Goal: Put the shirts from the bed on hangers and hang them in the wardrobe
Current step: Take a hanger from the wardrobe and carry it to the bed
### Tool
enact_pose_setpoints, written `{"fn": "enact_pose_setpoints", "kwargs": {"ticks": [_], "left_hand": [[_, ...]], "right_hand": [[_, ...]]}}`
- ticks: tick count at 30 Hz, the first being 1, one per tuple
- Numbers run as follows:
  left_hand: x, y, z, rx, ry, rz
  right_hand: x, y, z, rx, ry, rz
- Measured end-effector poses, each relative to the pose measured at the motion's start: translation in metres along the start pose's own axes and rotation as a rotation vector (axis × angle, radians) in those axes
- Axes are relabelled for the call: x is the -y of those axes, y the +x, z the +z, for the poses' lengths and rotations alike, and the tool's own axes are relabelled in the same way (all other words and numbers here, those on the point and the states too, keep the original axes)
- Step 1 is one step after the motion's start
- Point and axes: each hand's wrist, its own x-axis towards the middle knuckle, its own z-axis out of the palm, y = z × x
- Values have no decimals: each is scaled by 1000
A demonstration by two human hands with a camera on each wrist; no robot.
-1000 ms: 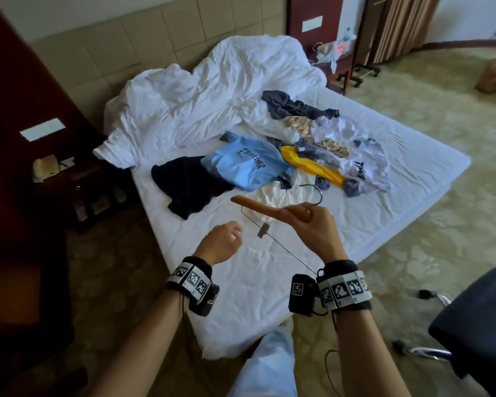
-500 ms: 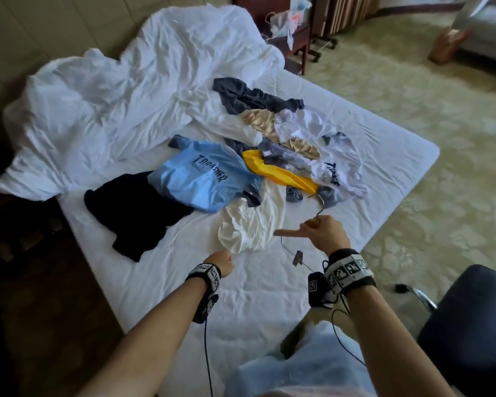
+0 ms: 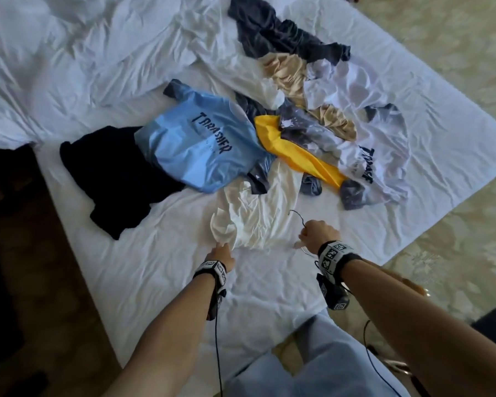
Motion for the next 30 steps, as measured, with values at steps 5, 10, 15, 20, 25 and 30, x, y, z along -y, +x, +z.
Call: {"fn": "enact_pose_setpoints", "kwargs": {"ticks": [5, 10, 15, 20, 25, 30], "left_hand": [[-19, 30, -6, -76, -166, -31], [-32, 60, -24, -81, -357, -106], [-45, 85, -27, 69, -550, -246], [-56, 97, -20, 162, -495, -265], [-73, 72, -32, 141, -525, -224], [-75, 36, -52, -2, -652, -232]], "right_hand": [[14, 55, -24, 40, -109, -106], [27, 89, -41, 115, -261, -222], [32, 103, -36, 118, -302, -285], [28, 111, -34, 99, -255, -283], [20, 116, -36, 105, -228, -233], [35, 110, -57, 150, -196, -190]]}}
